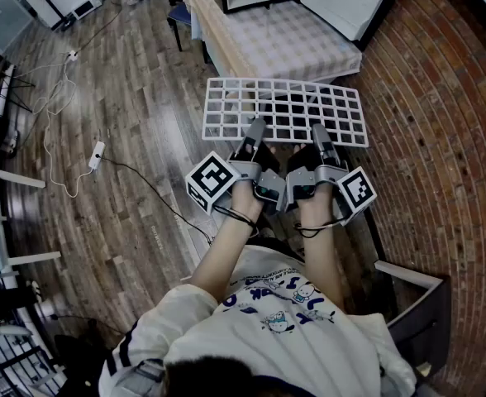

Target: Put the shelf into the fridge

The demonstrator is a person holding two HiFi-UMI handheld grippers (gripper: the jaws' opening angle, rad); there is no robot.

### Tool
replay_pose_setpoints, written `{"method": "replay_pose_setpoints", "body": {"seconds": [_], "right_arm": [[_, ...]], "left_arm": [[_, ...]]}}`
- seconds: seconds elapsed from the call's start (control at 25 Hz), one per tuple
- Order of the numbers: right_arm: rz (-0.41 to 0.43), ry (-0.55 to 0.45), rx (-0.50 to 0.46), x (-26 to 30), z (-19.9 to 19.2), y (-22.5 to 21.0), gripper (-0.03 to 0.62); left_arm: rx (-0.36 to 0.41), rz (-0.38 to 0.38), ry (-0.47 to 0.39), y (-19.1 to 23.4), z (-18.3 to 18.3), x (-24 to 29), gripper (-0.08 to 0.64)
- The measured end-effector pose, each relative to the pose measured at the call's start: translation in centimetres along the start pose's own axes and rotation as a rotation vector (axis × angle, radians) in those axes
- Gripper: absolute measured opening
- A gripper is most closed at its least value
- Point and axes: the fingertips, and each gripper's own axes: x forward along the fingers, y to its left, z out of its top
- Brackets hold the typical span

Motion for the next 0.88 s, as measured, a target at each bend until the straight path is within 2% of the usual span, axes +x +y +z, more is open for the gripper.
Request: {"method": "replay_pose_setpoints", "body": {"seconds": [0.48, 0.88], "right_arm": [[-0.006, 0.004, 0.006, 0.7, 0.0, -0.5, 0.041], [-0.027, 0.001, 0.017, 3.9, 0.3, -1.1, 0.041]], "left_arm": [[-0.003, 0.006, -0.003, 0.4, 0.3, 0.5, 0.040], [-0.010, 0.024, 0.002, 1.1, 1.9, 3.2, 0.040]]}}
